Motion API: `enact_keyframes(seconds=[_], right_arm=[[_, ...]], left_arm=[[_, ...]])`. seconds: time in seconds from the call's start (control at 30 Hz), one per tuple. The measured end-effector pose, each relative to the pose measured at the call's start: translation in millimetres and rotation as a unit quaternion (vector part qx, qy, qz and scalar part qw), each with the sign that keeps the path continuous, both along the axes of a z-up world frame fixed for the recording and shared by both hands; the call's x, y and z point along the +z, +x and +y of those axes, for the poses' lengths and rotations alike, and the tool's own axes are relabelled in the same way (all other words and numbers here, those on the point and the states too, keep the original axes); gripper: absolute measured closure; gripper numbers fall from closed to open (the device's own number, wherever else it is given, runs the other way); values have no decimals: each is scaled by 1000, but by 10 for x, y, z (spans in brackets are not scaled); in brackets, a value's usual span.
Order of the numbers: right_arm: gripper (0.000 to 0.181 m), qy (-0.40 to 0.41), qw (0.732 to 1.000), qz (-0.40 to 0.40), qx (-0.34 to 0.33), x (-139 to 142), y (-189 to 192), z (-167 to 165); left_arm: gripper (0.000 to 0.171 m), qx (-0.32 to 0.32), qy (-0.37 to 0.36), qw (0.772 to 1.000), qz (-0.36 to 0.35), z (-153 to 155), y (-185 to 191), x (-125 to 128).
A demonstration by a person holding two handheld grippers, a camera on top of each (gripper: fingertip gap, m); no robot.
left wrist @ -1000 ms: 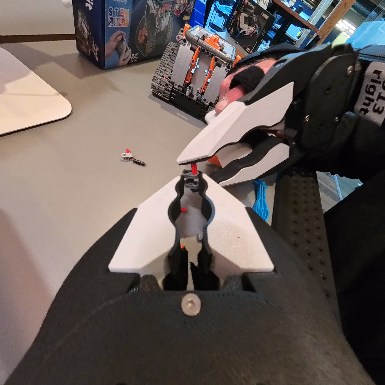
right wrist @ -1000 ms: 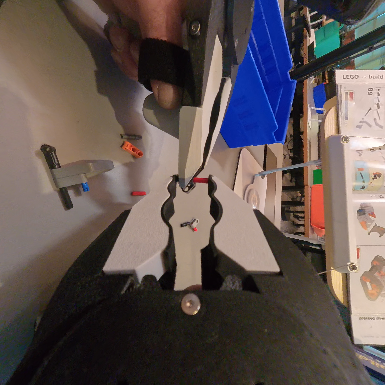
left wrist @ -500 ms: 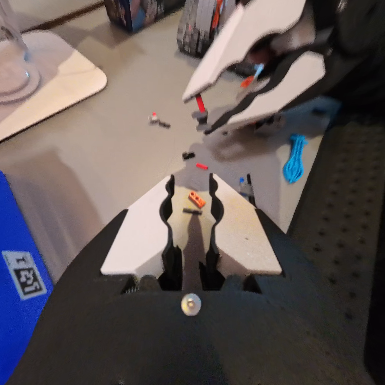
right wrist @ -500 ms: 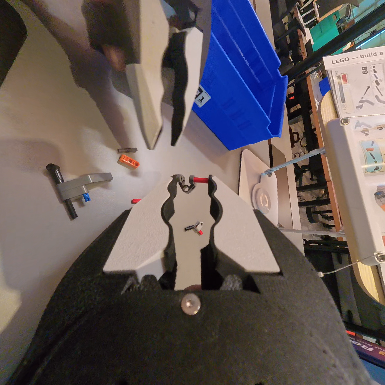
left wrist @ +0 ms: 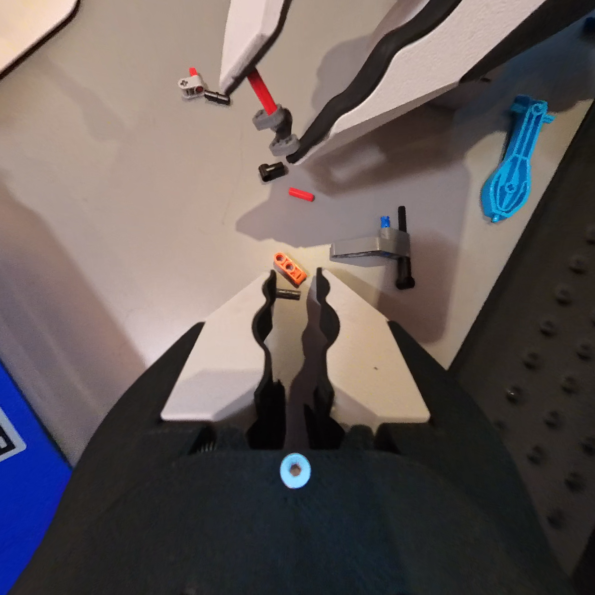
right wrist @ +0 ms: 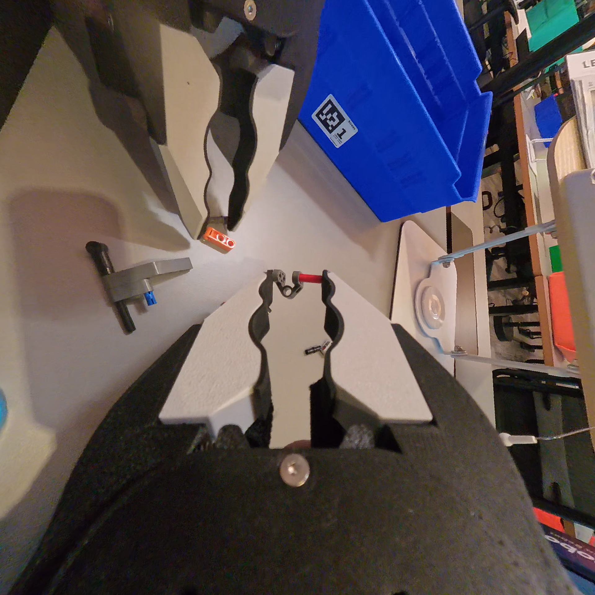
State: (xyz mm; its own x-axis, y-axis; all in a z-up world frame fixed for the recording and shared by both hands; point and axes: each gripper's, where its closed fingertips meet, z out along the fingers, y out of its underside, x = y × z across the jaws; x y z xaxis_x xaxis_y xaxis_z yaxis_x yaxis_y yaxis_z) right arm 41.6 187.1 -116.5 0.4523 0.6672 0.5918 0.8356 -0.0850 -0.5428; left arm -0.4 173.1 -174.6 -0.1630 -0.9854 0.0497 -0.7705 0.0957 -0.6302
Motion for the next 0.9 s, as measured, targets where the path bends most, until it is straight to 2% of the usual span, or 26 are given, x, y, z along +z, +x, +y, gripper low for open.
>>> enact_keyframes(seconds=[0.23, 0.47, 0.9], right_arm=[[154, 6, 1000, -1, -3, 13, 19, 12], [154, 13, 1000, 4, -10, 48, 50, 34], [154, 37, 999, 20, -25, 176, 104, 77]], left_arm=[[166, -2, 0, 1000, -2, -26, 53, -37], [167, 9, 12, 1000, -17, 30, 84, -27], [166, 22, -5, 994, -110, 103, 177, 346]])
